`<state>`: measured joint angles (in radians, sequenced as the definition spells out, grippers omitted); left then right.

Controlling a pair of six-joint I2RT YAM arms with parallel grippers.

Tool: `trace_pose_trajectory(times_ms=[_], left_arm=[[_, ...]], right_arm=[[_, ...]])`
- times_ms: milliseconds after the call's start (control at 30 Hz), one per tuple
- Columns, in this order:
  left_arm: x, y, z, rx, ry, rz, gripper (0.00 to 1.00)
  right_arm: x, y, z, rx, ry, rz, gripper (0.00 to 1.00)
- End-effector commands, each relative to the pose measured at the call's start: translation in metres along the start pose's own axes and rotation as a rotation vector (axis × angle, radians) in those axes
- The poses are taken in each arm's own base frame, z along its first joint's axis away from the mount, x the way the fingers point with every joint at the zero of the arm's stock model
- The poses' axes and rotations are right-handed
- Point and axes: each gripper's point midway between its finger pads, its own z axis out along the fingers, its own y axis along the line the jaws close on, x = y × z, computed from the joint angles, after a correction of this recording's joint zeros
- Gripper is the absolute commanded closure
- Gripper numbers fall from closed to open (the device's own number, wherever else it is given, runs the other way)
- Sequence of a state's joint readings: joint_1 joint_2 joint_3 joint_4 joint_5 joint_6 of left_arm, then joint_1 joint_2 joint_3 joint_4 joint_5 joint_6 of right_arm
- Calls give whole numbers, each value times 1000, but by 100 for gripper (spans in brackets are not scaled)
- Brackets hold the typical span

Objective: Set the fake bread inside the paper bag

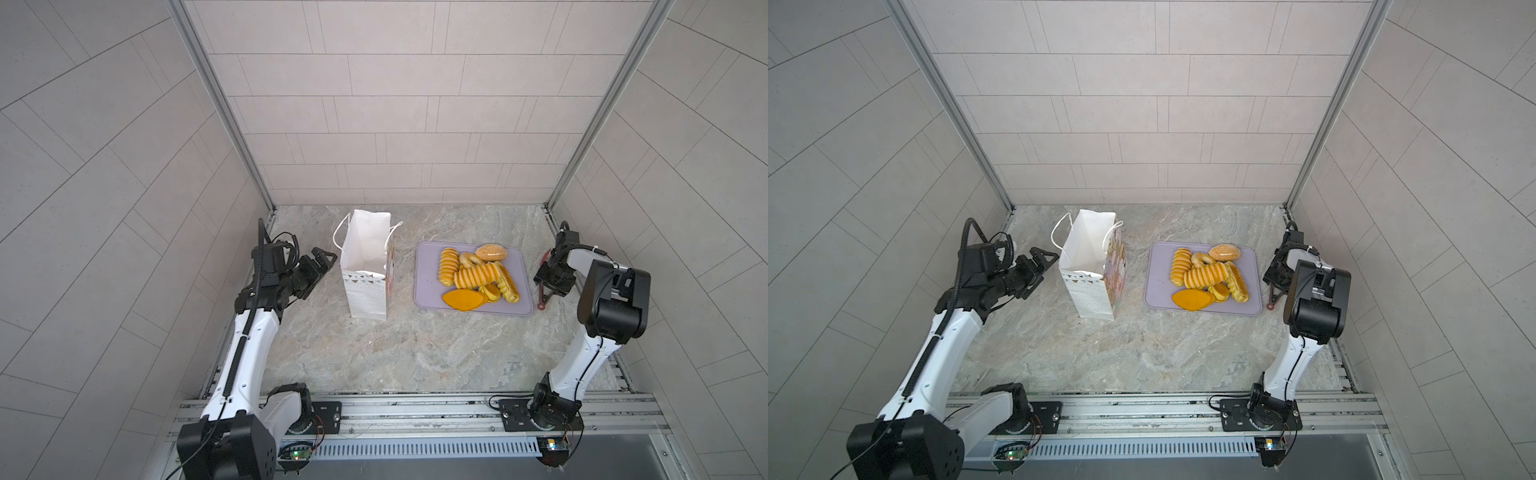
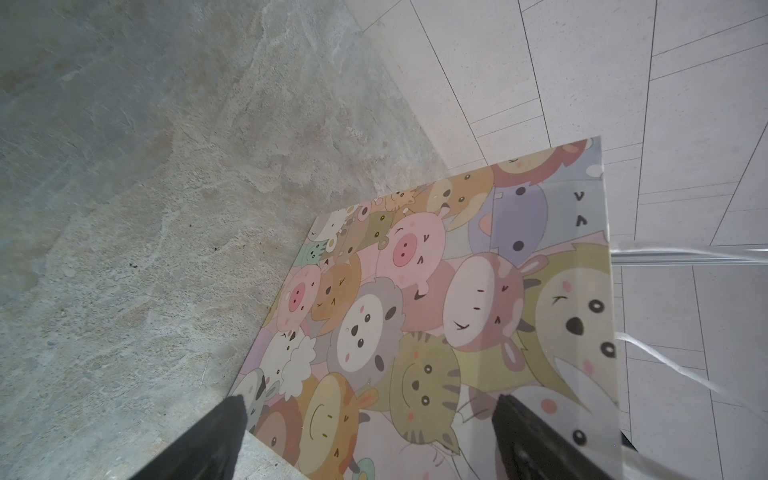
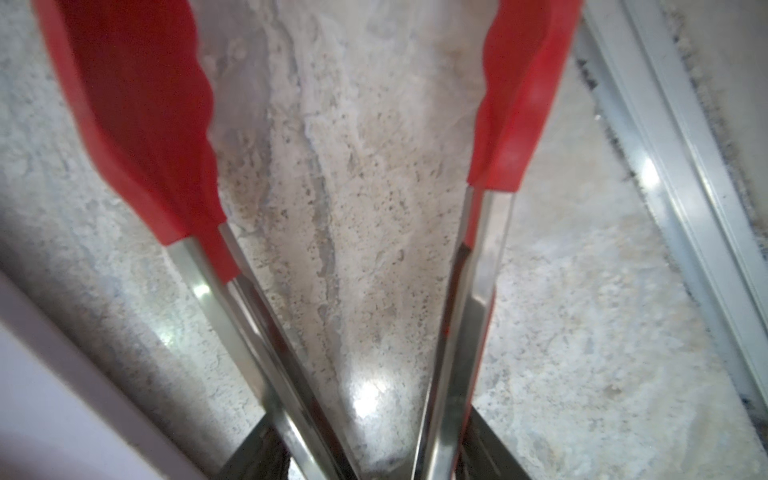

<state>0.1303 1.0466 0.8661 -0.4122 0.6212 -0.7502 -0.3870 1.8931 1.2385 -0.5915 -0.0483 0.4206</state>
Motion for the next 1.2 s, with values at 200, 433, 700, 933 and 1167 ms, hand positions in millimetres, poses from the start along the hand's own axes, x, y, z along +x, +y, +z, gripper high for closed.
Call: trace_pose_trajectory(times_ms=[200, 433, 700, 933, 1167], left_arm=[[-10, -21, -13, 34, -45, 56, 0], [-15, -23, -19, 32, -86, 72, 0], [-17, -21, -18, 24, -93, 72, 0], [-18, -19, -15, 18, -93, 69, 0], [-19, -16, -10, 14, -87, 65, 0]], right_arm=[[1, 2, -42, -30, -110, 11, 51], [-1, 8, -76, -89, -205, 18, 54], [9, 29, -124, -214, -295, -39, 54], [24, 45, -170, -308, -383, -131, 55], [38, 74, -215, -446, -474, -235, 54]])
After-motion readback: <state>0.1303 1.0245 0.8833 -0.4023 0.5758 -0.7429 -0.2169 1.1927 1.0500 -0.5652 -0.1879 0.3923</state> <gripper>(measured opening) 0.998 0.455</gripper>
